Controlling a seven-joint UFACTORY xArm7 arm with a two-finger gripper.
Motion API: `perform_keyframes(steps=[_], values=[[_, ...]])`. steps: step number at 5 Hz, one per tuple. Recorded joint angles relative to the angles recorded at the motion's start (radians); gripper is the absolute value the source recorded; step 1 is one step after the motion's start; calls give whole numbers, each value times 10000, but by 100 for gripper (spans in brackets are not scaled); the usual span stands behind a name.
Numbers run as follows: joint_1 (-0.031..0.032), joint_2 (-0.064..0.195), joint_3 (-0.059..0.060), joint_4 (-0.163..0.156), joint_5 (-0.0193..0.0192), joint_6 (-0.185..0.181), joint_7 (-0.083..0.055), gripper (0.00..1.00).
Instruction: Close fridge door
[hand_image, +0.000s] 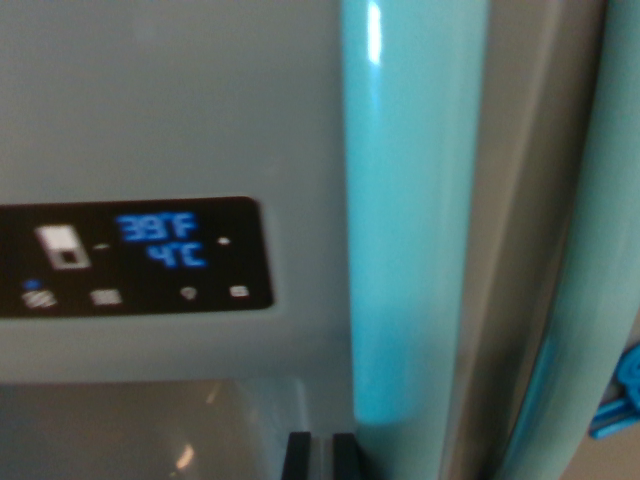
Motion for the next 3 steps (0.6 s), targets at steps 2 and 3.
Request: perform_keyframes(steps=[2, 3], values=[[0, 390, -78, 307, 0, -10, 0, 100], [0, 390, -78, 307, 0, -10, 0, 100]])
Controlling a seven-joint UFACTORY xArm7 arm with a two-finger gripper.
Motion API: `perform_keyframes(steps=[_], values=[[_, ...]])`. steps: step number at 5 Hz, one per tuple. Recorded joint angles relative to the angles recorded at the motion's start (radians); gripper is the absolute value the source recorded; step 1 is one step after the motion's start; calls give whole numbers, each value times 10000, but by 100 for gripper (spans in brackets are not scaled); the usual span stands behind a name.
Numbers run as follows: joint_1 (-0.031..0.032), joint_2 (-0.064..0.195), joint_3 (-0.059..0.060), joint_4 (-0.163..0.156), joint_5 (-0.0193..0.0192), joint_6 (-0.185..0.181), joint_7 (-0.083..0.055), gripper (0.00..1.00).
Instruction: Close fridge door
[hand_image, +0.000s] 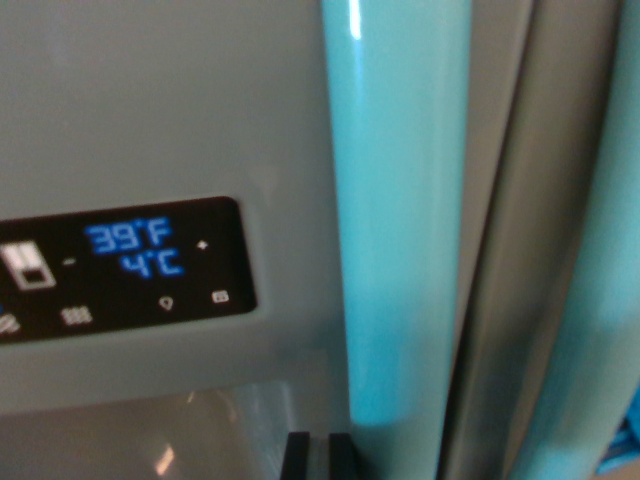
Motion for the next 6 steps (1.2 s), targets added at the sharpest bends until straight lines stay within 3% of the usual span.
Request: perform_keyframes(steps=[1, 2, 3, 6], values=[[0, 352, -28, 317, 0, -5, 0, 100], [0, 352, -28, 317, 0, -5, 0, 100], [0, 549, -44, 497, 0, -6, 0, 100], [0, 549, -44, 497, 0, -5, 0, 100]])
